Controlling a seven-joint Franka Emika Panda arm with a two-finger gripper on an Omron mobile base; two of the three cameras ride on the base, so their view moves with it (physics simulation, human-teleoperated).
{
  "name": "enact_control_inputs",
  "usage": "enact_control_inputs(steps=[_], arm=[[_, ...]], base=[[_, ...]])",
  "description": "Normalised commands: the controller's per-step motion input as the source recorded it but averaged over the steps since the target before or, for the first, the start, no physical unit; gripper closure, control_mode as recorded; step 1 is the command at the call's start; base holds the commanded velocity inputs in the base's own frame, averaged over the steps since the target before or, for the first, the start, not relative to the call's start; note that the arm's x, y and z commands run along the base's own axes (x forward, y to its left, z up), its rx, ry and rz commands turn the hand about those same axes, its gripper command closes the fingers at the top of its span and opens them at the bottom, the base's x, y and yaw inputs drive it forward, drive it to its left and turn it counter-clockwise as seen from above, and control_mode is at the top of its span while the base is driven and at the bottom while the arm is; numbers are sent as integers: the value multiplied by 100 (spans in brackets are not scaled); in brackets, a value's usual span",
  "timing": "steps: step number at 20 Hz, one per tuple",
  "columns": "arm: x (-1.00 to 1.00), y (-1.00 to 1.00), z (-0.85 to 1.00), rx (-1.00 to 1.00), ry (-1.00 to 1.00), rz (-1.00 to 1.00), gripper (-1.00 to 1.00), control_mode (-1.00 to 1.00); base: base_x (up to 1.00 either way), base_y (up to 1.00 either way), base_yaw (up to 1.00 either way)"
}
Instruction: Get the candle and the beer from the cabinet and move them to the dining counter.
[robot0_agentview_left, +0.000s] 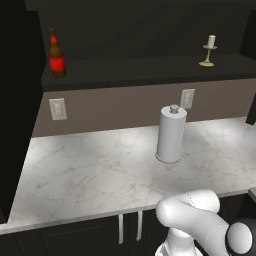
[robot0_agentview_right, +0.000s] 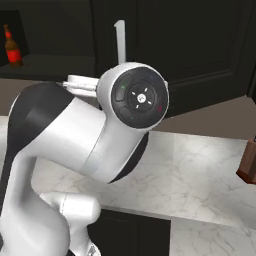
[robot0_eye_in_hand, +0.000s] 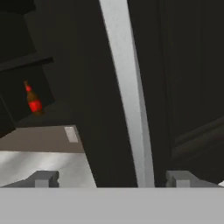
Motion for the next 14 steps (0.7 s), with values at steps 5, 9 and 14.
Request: enact_control_inputs(steps=[5, 9, 14], arm=[[-40, 29, -9, 10, 12, -12, -100, -100], [-31, 45, -10, 15, 11, -19, -100, -100], [-24, 45, -11, 16, 16, -17, -100, -100]], base=[[0, 0, 0], [0, 0, 0], [0, 0, 0]])
